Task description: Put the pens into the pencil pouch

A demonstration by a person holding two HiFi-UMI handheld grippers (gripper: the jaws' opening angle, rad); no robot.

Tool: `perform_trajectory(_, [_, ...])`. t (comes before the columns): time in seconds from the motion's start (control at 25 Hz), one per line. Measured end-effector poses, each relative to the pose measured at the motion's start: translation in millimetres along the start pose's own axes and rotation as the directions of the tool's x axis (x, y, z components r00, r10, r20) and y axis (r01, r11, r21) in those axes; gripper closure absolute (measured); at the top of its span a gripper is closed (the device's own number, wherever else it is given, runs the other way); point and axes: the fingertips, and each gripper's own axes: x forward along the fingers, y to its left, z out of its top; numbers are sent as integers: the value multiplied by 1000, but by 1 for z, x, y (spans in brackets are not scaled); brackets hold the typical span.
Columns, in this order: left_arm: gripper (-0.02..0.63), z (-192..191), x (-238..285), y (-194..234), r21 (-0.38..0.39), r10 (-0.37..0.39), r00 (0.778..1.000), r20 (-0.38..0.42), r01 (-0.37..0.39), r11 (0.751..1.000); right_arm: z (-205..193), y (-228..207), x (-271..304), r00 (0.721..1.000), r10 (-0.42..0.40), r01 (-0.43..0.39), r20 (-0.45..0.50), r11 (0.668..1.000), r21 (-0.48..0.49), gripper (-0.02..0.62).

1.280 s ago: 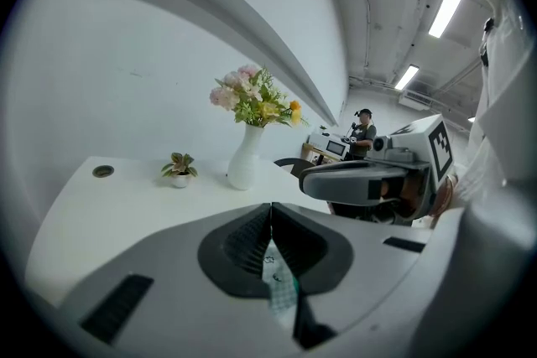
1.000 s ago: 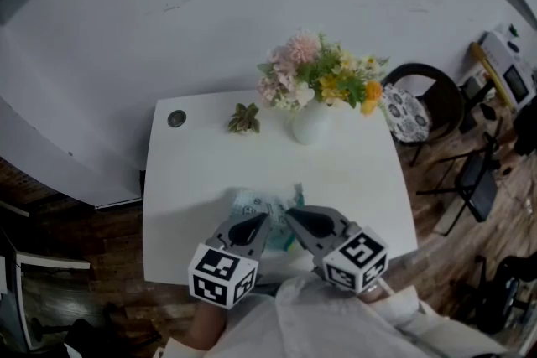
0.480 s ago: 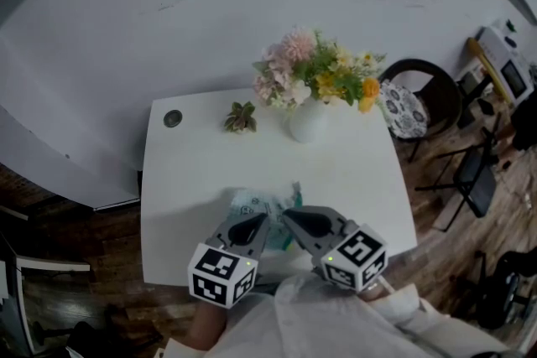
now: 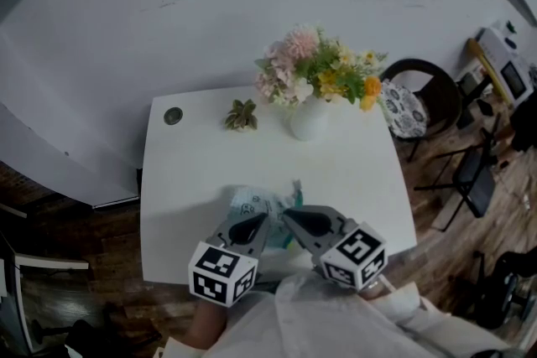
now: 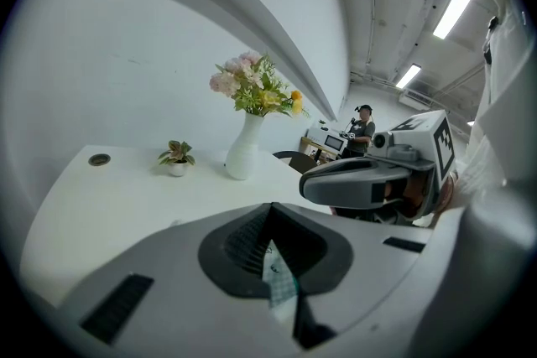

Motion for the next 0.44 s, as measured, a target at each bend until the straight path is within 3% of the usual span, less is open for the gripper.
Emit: perform_trajectory(0.44, [600, -6, 1, -3, -14, -5, 1000, -18, 5, 1000, -3, 3, 3, 1000, 23, -23, -17, 1000, 14, 588])
